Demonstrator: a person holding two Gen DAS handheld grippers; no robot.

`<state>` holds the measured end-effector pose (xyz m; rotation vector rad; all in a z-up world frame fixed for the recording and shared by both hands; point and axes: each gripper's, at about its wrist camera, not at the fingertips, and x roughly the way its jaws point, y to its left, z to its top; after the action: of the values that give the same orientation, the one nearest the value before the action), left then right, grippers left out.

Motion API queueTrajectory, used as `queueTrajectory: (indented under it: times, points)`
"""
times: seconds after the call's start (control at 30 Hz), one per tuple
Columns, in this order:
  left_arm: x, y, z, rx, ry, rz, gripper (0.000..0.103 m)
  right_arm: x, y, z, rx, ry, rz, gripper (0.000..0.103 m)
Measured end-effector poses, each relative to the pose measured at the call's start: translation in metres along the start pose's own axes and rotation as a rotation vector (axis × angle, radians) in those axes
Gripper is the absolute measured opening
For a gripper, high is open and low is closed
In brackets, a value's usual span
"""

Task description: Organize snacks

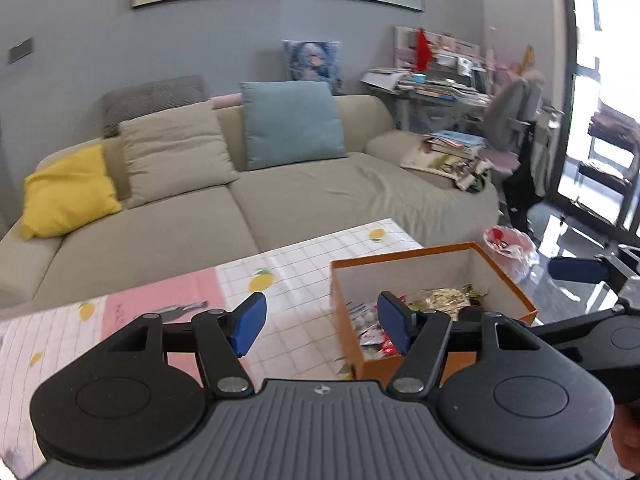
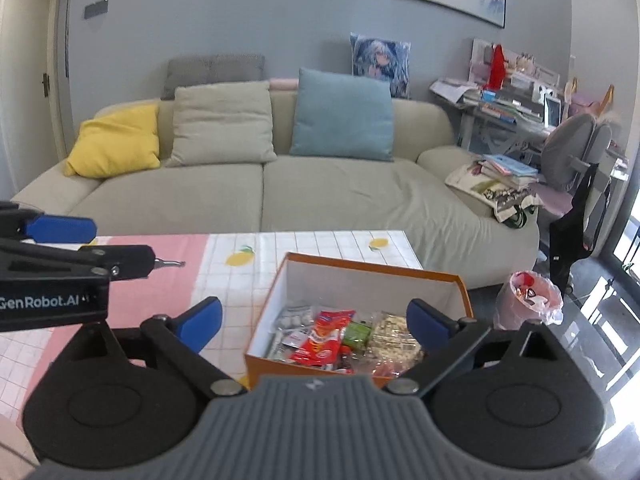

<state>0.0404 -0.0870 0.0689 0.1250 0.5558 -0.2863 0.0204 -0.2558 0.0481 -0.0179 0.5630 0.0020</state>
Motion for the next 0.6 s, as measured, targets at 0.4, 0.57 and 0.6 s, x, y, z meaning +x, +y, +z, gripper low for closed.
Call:
queueTrajectory:
  times: [0.4, 0.57, 0.6]
  points:
    - [0.005, 0.01, -0.054, 0.017, 0.031, 0.13, 0.075, -0.006, 0.016, -0.051, -0.017, -0.006, -0.123, 0.1]
    - [0.02, 0.004, -0.067, 0.029, 0.087, 0.098, 0.075, 0.014, 0.004, -0.067, 0.045, 0.078, -0.145, 0.1]
    - [0.022, 0.003, -0.069, 0.034, 0.095, 0.094, 0.075, 0.018, 0.001, -0.071, 0.058, 0.094, -0.147, 0.1]
